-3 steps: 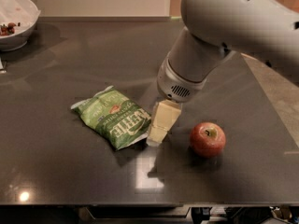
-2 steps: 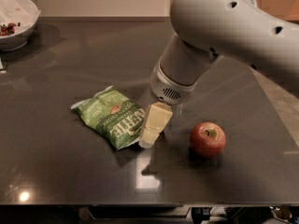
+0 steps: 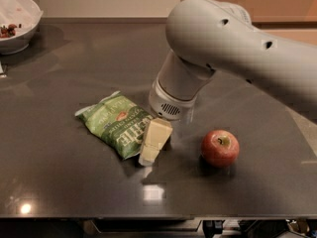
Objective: Move green jalapeno chip bag near redbull can
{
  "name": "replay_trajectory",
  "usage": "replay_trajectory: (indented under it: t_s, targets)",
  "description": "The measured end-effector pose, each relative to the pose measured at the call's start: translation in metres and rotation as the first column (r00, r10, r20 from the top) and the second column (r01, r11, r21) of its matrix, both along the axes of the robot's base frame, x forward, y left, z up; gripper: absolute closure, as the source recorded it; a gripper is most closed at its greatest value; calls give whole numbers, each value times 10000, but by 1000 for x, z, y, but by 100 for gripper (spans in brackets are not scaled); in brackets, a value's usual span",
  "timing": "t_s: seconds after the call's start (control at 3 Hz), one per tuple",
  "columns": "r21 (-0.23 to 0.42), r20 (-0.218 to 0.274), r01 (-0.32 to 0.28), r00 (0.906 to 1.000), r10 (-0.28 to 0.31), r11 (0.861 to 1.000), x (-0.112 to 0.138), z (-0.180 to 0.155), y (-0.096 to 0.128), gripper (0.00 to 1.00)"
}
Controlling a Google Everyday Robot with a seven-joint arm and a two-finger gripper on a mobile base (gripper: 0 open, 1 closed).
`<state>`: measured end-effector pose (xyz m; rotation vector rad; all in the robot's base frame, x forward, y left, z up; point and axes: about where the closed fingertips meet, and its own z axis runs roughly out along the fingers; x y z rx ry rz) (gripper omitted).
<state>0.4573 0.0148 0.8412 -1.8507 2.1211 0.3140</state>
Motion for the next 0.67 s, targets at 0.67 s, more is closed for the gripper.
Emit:
replay_trajectory:
  t_s: [0.67]
  targets:
    - [48, -159, -52, 9999, 53, 10000, -4, -2, 4, 41]
